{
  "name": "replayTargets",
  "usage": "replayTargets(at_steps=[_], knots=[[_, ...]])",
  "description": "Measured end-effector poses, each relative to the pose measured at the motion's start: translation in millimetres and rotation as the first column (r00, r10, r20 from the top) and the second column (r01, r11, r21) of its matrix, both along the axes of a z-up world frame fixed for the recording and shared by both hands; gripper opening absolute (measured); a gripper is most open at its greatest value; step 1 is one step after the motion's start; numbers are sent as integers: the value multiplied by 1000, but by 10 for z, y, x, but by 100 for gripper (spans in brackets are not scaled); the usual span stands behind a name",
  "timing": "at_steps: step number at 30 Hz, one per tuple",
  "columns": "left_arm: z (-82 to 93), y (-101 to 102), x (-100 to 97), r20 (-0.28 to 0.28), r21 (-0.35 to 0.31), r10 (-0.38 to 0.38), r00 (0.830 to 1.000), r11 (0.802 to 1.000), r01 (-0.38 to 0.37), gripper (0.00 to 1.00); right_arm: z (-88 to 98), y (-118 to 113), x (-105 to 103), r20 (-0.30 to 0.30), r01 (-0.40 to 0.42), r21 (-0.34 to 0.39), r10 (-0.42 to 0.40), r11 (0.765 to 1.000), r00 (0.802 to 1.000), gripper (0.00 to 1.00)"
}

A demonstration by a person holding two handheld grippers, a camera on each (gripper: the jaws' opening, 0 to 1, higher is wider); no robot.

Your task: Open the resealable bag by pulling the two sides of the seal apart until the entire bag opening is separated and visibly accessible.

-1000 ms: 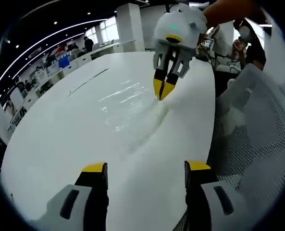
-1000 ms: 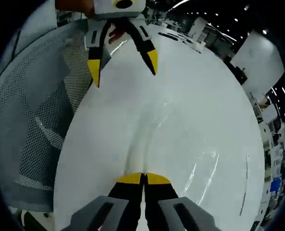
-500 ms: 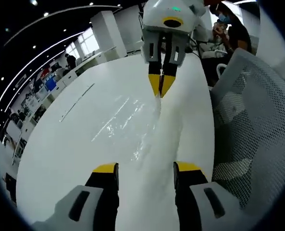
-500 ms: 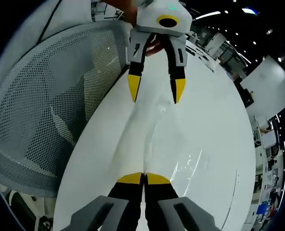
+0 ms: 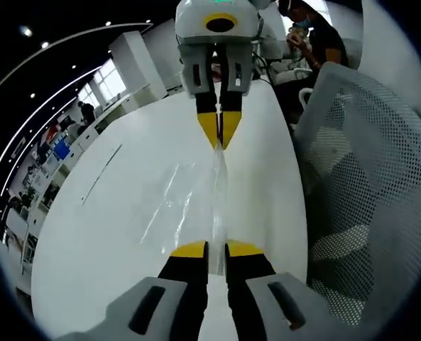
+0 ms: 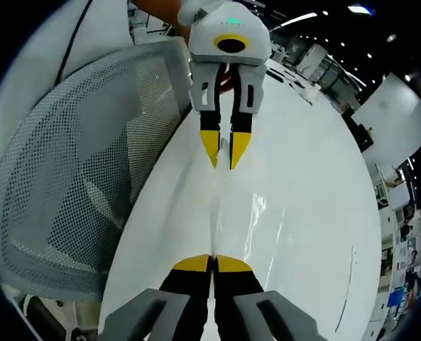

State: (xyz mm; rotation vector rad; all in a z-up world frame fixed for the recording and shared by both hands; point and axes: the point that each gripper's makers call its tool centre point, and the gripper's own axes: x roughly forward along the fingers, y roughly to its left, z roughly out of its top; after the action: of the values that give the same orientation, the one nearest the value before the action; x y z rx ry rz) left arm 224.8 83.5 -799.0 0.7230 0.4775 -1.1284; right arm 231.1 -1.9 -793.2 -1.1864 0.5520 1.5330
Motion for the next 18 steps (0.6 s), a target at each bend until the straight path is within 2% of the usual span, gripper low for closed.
replayTargets(at_steps=[4, 6, 9, 18], knots=[[-15, -7, -33, 13, 0, -26, 1000, 1000, 26, 0, 2, 15, -35, -10, 16, 8, -16, 1000, 1000, 2], [-19, 0, -29, 18, 1, -30, 999, 1000, 30, 0, 25, 67, -83, -47, 45, 41, -43, 998, 998, 6], [-14, -5, -24, 10, -6, -30, 1000, 1000, 30, 0, 70, 145, -106, -50, 54, 72, -51, 996, 997, 8], [70, -85, 6, 11, -24, -42, 999, 999, 42, 0, 146, 568, -223, -76, 64, 169, -51, 984, 996, 8]])
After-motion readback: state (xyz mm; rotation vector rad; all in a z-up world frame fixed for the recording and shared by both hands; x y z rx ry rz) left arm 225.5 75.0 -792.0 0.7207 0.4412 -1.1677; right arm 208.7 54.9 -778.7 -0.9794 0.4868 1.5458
